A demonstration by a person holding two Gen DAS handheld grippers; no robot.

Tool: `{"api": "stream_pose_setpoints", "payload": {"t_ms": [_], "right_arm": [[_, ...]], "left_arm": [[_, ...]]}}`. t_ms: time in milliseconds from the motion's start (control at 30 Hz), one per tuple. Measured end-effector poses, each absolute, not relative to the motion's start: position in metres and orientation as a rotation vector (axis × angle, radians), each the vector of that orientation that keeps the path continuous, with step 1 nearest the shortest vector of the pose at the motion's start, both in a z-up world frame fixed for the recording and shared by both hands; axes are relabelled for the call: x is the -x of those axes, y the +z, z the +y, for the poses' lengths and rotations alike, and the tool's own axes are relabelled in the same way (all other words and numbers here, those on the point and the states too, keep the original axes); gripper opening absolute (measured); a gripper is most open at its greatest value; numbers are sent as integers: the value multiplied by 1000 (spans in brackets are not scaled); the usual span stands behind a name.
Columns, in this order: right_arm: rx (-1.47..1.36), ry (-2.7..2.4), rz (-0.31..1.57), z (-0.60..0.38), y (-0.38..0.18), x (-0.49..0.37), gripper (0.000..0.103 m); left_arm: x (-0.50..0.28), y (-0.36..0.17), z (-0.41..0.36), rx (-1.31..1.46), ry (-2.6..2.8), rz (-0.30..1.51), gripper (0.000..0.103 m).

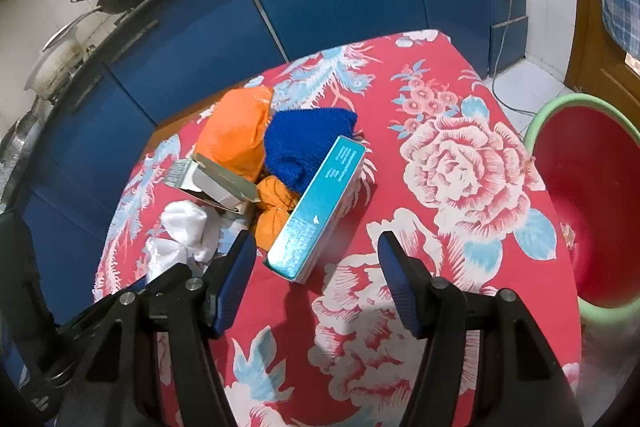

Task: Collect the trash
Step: 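Move the left gripper back to the table and grasp the clear plastic bag, then grasp the teal box with the right gripper while the left gripper holds the bag, then carry the plastic bag and teal box over the red bucket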

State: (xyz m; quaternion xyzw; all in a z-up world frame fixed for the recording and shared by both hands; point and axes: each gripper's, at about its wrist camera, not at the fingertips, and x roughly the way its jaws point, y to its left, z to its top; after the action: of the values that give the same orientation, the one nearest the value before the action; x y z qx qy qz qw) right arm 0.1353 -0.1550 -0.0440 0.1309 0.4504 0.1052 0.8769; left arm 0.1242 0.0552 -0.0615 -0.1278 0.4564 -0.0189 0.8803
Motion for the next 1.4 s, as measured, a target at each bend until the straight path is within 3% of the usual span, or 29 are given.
{"api": "stream_pose_setpoints", "payload": {"t_ms": [167, 300, 433, 600, 900, 1400], "right_arm": [[-283, 219, 971, -156, -52, -139, 65], [-296, 225, 984, -158, -57, -139, 55], [-291, 225, 979, -161, -56, -136, 37], [-313, 249, 962, -168, -52, -127, 30], [-313, 254, 914, -176, -39, -105, 22], [-364, 276, 826, -210, -11, -66, 22]], "left_arm": [[-125, -64, 57, 280, -40, 961, 29], [-124, -64, 58, 282, -37, 962, 29], [-122, -62, 57, 278, -37, 958, 29], [-117, -56, 54, 269, -44, 944, 29], [-111, -43, 40, 242, -77, 919, 29], [-104, -24, 6, 184, -145, 891, 29]]}}
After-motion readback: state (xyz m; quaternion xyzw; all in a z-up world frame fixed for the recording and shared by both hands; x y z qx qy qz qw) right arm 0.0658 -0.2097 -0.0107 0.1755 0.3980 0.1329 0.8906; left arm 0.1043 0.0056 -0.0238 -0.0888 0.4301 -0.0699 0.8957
